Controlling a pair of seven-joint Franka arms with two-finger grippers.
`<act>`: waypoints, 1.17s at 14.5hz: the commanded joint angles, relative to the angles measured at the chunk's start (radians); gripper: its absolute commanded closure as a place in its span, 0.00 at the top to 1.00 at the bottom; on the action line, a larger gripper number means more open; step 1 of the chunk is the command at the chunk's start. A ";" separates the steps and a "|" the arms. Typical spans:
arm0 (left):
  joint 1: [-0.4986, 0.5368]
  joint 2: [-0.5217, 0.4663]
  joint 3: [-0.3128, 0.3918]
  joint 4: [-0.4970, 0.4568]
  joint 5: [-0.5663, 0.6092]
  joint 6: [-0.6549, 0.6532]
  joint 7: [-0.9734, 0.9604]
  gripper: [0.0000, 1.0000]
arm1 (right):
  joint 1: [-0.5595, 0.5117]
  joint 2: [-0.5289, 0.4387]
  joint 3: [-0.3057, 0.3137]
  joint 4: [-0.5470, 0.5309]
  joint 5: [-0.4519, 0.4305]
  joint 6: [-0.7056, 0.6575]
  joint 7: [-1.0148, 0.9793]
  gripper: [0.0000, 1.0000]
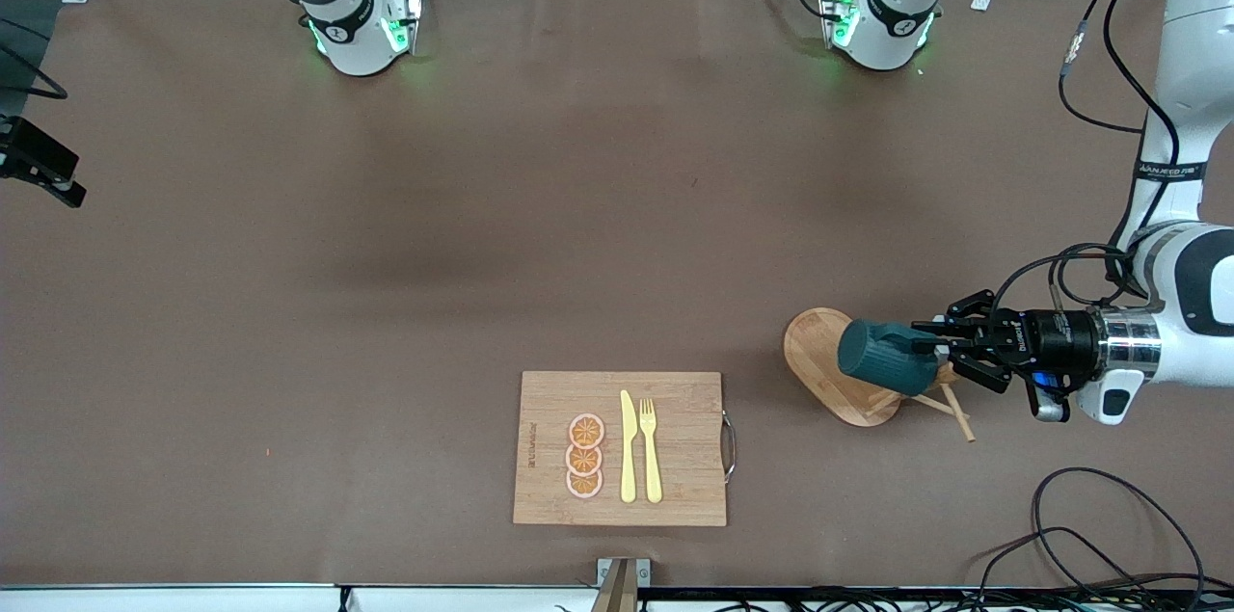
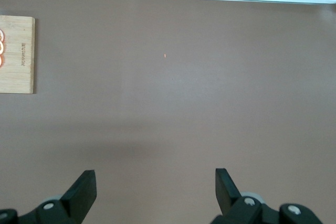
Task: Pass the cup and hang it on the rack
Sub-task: 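Slide the mug handle onto a rack peg with the left gripper, then open the left gripper and draw it back from the mug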
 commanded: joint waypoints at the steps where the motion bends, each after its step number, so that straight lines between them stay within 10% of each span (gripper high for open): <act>1: 0.005 0.005 0.001 0.005 -0.023 -0.017 0.007 0.12 | -0.009 -0.004 0.005 0.004 0.014 -0.005 0.010 1.00; 3: 0.005 0.007 0.001 0.005 -0.023 -0.016 -0.001 0.25 | -0.006 -0.004 0.007 0.004 0.014 -0.005 0.011 1.00; 7: 0.005 0.005 0.001 0.005 -0.023 -0.016 -0.001 1.00 | -0.007 -0.004 0.007 0.004 0.014 -0.003 0.011 1.00; 17: -0.008 -0.161 -0.018 0.008 0.041 -0.017 -0.091 1.00 | -0.004 -0.004 0.007 0.004 0.012 -0.005 0.011 1.00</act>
